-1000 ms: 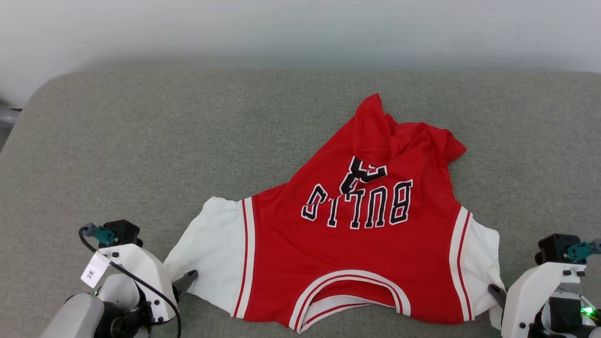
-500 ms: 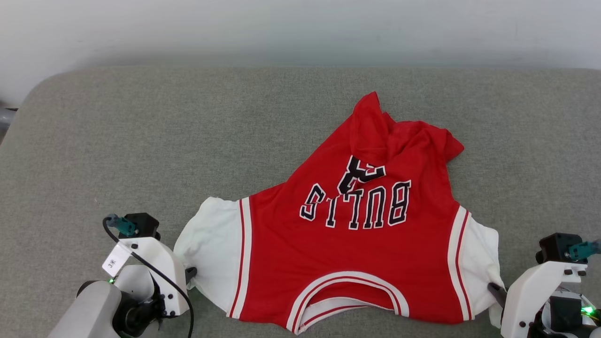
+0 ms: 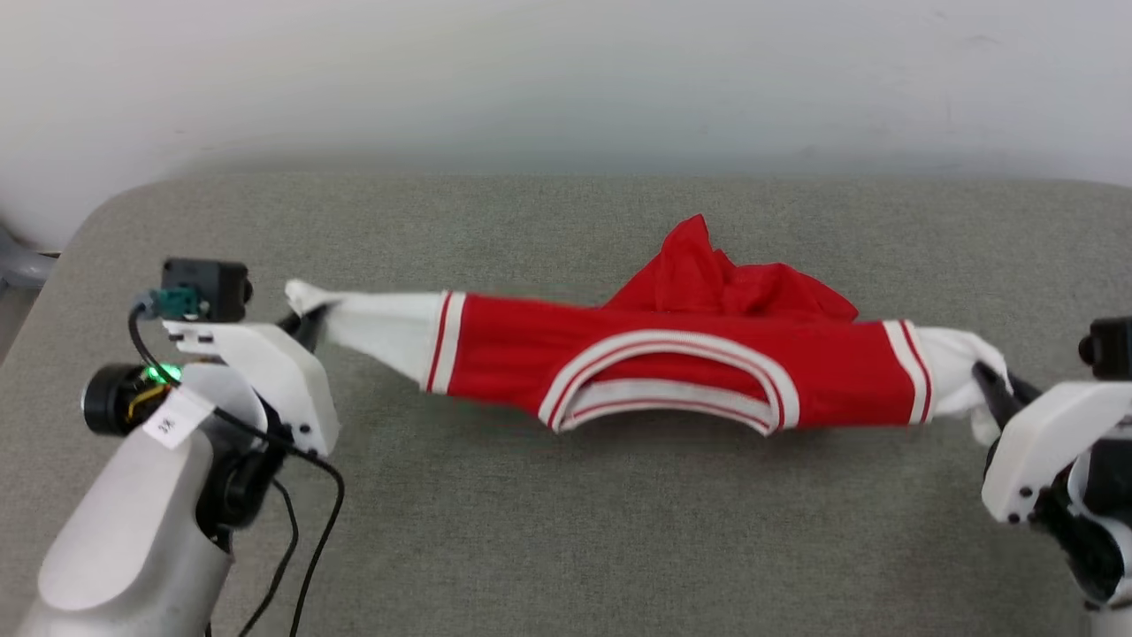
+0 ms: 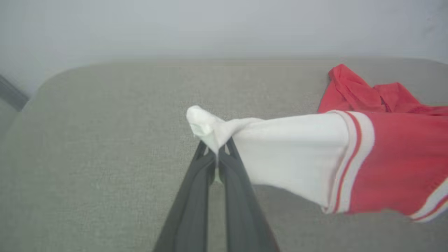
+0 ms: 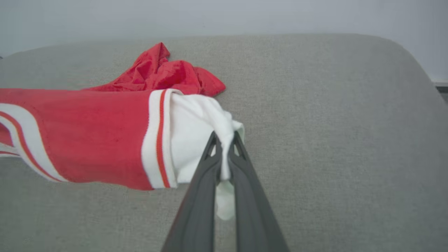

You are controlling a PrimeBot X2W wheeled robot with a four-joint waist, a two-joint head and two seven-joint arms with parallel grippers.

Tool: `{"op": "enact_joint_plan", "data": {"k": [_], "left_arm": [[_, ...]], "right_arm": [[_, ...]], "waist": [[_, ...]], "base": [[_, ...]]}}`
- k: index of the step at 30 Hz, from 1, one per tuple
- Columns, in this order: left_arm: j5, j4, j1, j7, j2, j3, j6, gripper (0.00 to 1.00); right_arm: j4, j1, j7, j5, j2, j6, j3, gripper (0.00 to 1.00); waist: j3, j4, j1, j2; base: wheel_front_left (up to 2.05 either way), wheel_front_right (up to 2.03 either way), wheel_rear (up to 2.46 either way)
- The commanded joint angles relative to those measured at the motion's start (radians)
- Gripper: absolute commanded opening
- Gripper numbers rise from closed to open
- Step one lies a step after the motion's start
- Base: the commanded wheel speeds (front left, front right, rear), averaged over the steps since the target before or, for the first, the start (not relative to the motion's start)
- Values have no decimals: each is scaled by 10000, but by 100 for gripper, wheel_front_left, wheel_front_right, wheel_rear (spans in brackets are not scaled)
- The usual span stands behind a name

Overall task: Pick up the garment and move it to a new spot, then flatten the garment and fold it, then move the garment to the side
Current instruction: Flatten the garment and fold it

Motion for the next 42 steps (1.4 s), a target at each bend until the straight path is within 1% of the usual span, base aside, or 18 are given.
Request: {"op": "enact_joint_plan", "data": {"k": [1,5,6,9,15,17,21,26,32,33,38,42], "left_arm": [[128,-163,-314,-245,39,181,195,0],[361,-545,-1291,-664,-32,407,429,0],[425,-567,-1603,-778,-78,443,419,0],[505,-260,-2559,-998,-169,486,244,0],[797,985,-4636,-1883,-307,585,-157,0],[878,1484,-5352,-2197,-360,611,-309,0],[1122,2447,-6747,-2716,-365,583,-590,0],[1446,3407,-8396,-3262,-161,574,-807,0],[1670,4128,-10094,-3699,-4,606,-1008,0],[1670,4128,-10094,-3699,-4,606,-1008,0],[1670,4869,-10888,-3985,30,617,-1209,0],[1506,5507,-11042,-4193,-69,658,-1336,0]], "right_arm": [[113,-517,-188,-81,-118,-14,26,0],[489,-1839,-594,-259,-352,-14,199,0],[576,-2222,-673,-300,-466,-14,251,0],[924,-3282,-862,-482,-803,-14,516,0],[1914,-5506,-1349,-719,-1497,-16,850,0],[2288,-6289,-1539,-839,-1666,-16,966,0],[3147,-7886,-1950,-975,-1741,-17,1125,0],[4256,-10032,-2664,-1419,-1543,-17,1401,0],[5489,-12291,-3383,-1810,-1208,-17,1555,0],[5489,-12291,-3383,-1810,-1208,-17,1555,0],[6518,-13433,-3875,-1989,-853,-16,1623,0],[7343,-13856,-4229,-2044,-525,-16,1762,0]], "waist": [[1,-7,-1,0],[169,11,-1,0],[256,38,-1,0],[496,89,-1,0],[1205,74,-1,0],[1472,56,-1,0],[2004,-43,-1,0],[2666,-264,-1,0],[3505,-437,-1,0],[3505,-437,-1,0],[4110,-502,-1,0],[4598,-512,-1,0]], "base": [[0,0,0],[0,0,0],[0,0,0],[0,0,0],[0,0,0],[0,0,0],[0,0,0],[0,0,0],[0,0,0],[0,0,0],[0,0,0],[0,0,0]]}}
